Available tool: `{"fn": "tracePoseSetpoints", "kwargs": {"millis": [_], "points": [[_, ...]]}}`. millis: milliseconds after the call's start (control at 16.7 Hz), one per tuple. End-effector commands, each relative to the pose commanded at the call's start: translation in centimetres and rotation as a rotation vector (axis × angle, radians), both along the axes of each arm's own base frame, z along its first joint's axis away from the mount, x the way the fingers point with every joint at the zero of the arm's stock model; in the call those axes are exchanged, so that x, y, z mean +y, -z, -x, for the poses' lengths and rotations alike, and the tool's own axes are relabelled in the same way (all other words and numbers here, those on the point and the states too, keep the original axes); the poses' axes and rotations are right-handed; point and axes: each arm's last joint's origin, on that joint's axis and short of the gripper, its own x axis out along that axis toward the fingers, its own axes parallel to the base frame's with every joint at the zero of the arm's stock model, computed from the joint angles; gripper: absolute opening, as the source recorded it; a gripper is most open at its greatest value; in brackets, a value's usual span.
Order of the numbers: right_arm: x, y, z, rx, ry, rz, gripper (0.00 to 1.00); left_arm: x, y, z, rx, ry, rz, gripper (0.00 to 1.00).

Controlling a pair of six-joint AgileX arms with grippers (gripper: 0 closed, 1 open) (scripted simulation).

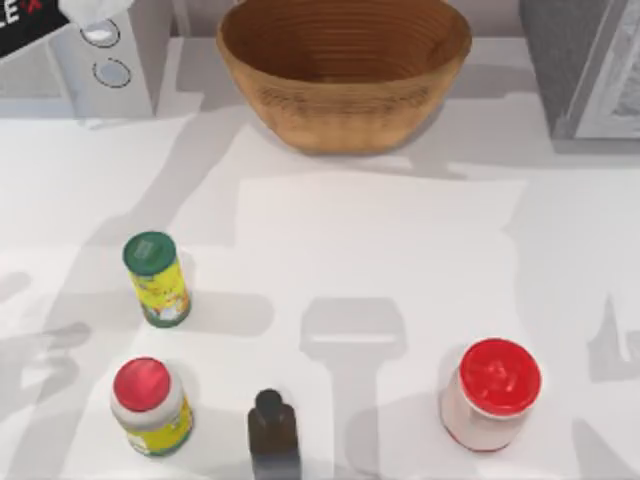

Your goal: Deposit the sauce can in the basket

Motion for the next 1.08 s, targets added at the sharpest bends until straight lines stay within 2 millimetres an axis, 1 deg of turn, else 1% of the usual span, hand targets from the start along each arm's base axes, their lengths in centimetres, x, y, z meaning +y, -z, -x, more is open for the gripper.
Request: {"fn": "tracePoseSetpoints", "kwargs": {"millis": [120, 420, 540, 720, 1080], "points": [[0.0, 0.0, 0.0, 0.0, 0.0, 0.0, 1.0, -0.9, 0.8, -0.8, 0.0, 0.002, -0.001, 0.0], [0.0, 0.0, 0.0, 0.0, 0.0, 0.0, 1.0, -3.5, 3.4, -3.1, 0.007, 0.003, -0.001, 0.0], [0.0, 0.0, 0.0, 0.0, 0.0, 0.0, 1.0, -3.8, 3.8, -3.4, 0.007, 0.003, 0.0, 0.0], [0.0, 0.0, 0.0, 0.0, 0.0, 0.0, 1.0, -3.8, 3.8, -3.4, 0.007, 0.003, 0.0, 0.0], [0.0, 0.0, 0.0, 0.0, 0.0, 0.0, 1.0, -3.8, 3.8, -3.4, 0.007, 0.003, 0.0, 0.45]]}}
